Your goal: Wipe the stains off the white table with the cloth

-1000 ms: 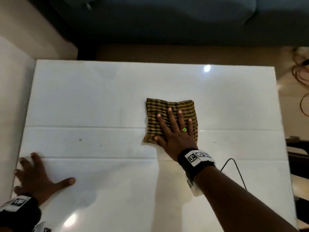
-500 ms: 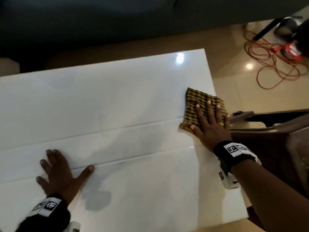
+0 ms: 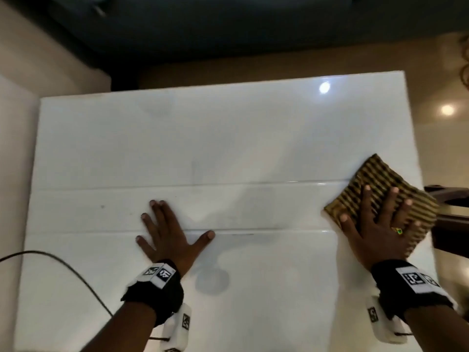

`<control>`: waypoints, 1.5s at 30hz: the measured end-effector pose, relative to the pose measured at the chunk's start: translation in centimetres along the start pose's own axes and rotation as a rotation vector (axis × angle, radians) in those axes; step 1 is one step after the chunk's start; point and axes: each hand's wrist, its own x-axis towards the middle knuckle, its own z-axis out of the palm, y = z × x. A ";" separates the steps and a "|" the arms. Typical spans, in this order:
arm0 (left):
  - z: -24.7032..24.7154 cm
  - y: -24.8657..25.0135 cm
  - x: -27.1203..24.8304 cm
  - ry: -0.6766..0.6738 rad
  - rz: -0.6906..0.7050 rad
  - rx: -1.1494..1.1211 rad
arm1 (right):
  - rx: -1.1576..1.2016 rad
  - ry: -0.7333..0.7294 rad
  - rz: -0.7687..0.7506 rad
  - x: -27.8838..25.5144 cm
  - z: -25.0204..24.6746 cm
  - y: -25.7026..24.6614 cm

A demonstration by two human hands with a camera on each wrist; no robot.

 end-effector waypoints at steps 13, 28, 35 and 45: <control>-6.7 -25.2 0.9 0.083 -0.297 -0.103 | -0.148 -0.086 -0.322 -8.0 7.9 -25.5; -5.6 -31.3 1.6 -0.007 -0.277 -0.116 | -0.196 -0.165 -0.832 -16.5 17.2 -58.1; -5.5 -31.3 1.7 0.029 -0.287 -0.040 | -0.291 -0.203 -1.109 -18.5 18.3 -59.8; -5.2 -30.9 0.7 0.032 -0.265 -0.075 | -0.212 -0.210 -1.040 -19.6 17.1 -50.0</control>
